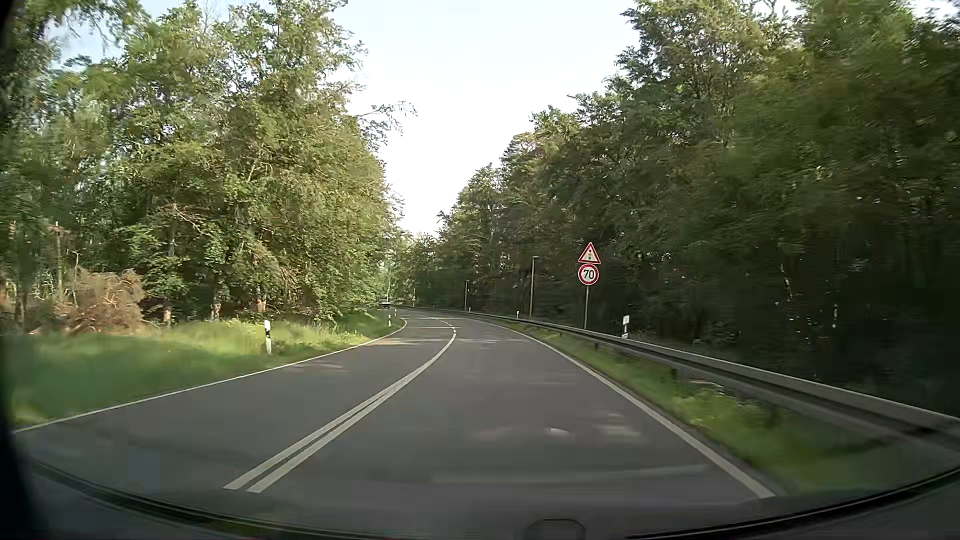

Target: Follow the waypoints while adhering to traffic rules and regulations

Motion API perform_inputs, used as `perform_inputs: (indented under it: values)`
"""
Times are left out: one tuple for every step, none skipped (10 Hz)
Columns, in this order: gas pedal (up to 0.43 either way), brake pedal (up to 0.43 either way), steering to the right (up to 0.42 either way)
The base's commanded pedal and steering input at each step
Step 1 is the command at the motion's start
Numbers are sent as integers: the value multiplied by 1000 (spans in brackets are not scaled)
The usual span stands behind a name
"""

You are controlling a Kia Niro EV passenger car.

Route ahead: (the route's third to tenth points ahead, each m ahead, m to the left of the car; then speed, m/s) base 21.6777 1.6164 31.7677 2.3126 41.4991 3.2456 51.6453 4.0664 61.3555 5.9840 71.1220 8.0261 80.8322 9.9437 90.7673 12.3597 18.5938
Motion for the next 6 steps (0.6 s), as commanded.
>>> perform_inputs:
  values:
    - [177, 30, -9]
    - [177, 30, -9]
    - [177, 30, -10]
    - [177, 30, -10]
    - [177, 30, -10]
    - [177, 30, -10]
